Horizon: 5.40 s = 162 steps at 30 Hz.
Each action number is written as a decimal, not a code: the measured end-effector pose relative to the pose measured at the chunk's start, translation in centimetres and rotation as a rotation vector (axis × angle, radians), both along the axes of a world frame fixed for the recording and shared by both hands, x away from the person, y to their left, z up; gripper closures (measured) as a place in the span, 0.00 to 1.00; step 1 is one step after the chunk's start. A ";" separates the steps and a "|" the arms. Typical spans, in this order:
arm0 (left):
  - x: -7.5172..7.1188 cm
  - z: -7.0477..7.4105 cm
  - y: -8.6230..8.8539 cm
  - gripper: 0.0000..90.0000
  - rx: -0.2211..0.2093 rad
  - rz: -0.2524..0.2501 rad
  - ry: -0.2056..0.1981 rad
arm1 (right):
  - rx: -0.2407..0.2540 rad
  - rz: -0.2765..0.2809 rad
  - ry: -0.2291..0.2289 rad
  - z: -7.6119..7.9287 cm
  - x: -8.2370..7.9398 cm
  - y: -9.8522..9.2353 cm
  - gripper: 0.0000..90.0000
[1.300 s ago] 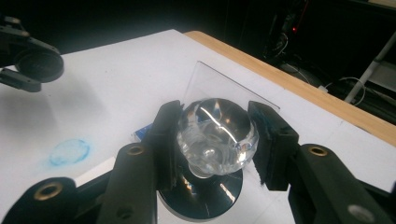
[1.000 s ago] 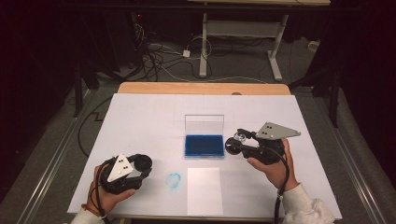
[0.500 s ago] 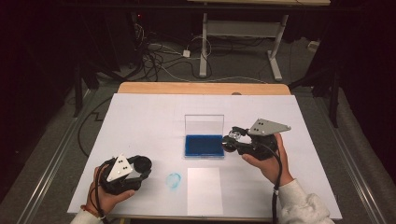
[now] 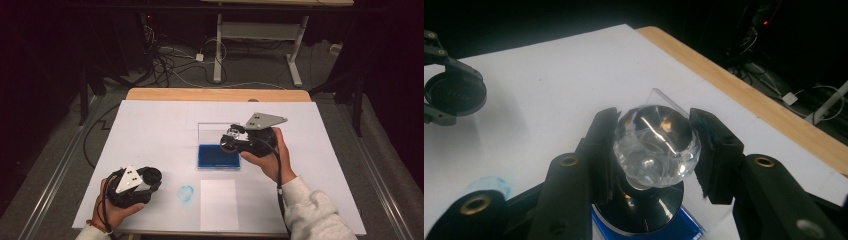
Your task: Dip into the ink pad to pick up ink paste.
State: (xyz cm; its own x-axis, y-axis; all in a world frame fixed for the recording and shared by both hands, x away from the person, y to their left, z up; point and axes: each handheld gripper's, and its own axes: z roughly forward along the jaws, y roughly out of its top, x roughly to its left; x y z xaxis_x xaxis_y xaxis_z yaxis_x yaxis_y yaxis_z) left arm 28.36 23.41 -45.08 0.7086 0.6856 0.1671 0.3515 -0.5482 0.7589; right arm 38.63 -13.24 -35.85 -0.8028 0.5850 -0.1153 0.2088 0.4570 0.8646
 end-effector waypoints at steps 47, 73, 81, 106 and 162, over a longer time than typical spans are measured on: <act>0.1 -0.1 0.0 0.41 0.016 -0.019 0.027 | -0.205 0.011 0.145 -7.3 3.2 6.8 0.63; 0.0 -0.2 -0.1 0.41 0.022 -0.034 0.038 | -0.212 0.020 0.084 -7.9 2.6 6.6 0.64; 0.0 -0.2 -0.2 0.41 0.022 -0.036 0.042 | -0.172 0.025 0.110 -8.0 3.2 6.1 0.64; 0.1 -0.2 -0.2 0.41 0.023 -0.040 0.046 | -0.235 0.011 0.078 -3.9 3.3 5.1 0.64; 0.3 -0.5 -0.3 0.41 0.031 -0.049 0.068 | -0.292 0.007 0.111 -6.9 3.1 4.4 0.64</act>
State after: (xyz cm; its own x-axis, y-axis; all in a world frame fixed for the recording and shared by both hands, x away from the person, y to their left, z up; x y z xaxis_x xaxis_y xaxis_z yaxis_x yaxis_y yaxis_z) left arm 28.64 23.13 -45.60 0.7518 0.6448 0.1382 0.3738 -0.5893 0.7162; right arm 41.74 -8.83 -42.73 -0.8236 0.5349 -0.1887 0.2912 0.6841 0.6687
